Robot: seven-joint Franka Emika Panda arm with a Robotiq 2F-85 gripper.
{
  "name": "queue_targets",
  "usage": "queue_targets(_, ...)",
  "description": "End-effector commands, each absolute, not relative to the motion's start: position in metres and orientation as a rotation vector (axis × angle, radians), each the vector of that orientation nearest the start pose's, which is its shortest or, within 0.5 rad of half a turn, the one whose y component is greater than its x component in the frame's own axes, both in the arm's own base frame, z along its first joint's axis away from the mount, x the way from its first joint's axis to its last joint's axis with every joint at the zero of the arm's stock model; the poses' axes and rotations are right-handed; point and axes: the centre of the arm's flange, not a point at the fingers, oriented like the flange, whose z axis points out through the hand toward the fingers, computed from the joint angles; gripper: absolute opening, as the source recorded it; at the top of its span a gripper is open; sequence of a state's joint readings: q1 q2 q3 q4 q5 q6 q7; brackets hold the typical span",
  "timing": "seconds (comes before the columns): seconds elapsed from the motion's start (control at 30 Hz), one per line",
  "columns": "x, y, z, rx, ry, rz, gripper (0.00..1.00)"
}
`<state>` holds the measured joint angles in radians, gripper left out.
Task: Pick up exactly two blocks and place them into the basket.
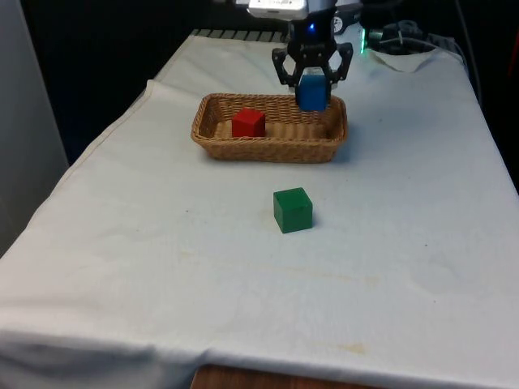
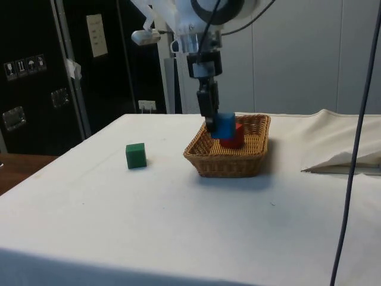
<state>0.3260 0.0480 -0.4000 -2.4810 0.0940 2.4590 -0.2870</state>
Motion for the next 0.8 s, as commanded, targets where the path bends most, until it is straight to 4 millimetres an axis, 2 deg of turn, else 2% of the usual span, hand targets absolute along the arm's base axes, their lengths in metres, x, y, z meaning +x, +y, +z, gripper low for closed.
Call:
queue_targets(0.0, 0.465, -0.038, 0.264, -3.079, -0.218, 0.072, 0.03)
queue_targets(0.13, 0.464, -0.041, 0.258, -3.091, -0.225, 0.082, 0.03)
queue_targets(0.4, 0.46, -0.053, 0.229, -3.098, -0.26, 0.042, 0.03)
queue_targets(0.6, 0.46, -0.052, 0.222, -3.102, -0.253, 0.029, 0.03)
queue_targets(0.63, 0.46, -0.052, 0.221, -3.101, -0.252, 0.029, 0.06)
queue_targets(0.73, 0.46, -0.052, 0.221, -3.099, -0.248, 0.029, 0.35)
queue_targets(0.77, 0.46, -0.052, 0.221, -3.099, -0.248, 0.029, 0.35)
